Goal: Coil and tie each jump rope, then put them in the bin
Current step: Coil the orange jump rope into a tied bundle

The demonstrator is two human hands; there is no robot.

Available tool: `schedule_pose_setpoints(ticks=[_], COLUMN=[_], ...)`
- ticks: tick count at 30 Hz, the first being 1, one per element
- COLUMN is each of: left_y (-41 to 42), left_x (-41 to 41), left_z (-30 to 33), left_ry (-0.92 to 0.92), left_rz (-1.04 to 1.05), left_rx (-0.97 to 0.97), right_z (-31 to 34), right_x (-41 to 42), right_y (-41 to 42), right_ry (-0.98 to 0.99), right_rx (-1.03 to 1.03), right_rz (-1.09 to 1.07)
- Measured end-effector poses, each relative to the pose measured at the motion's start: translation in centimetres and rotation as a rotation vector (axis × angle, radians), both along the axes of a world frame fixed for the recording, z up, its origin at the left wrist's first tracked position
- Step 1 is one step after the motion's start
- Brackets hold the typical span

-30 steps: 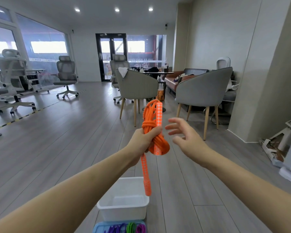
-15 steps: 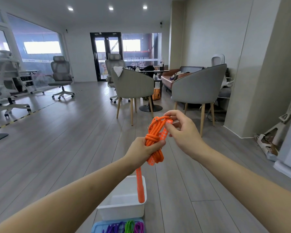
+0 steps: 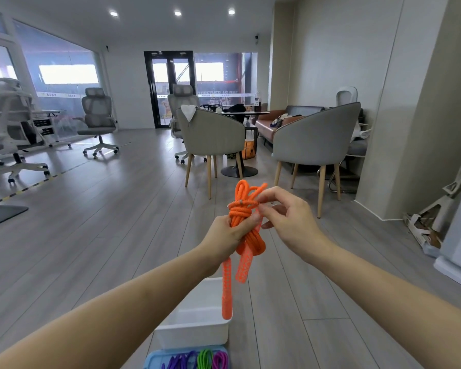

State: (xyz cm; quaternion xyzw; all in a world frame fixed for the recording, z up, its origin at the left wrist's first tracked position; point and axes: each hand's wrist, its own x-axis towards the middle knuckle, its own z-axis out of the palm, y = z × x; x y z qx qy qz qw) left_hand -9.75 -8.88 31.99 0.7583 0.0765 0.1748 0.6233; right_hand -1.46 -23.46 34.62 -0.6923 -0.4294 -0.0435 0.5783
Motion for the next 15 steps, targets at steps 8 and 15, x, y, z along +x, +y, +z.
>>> schedule_pose_setpoints(ticks=[8,15], left_y=[0.9,2.2], left_x=[0.5,1.0], left_z=[0.7,0.8], left_ry=[-0.067,-0.15], left_rz=[-0.032,-0.012], left_rx=[-0.238,-0.391], right_z=[-1.4,-2.3], right_x=[0.4,-1.0], right_y=[0.2,0.7], right_ry=[-0.078,0.321], right_rx=[-0.08,-0.261], right_rz=[-0.16,0.035])
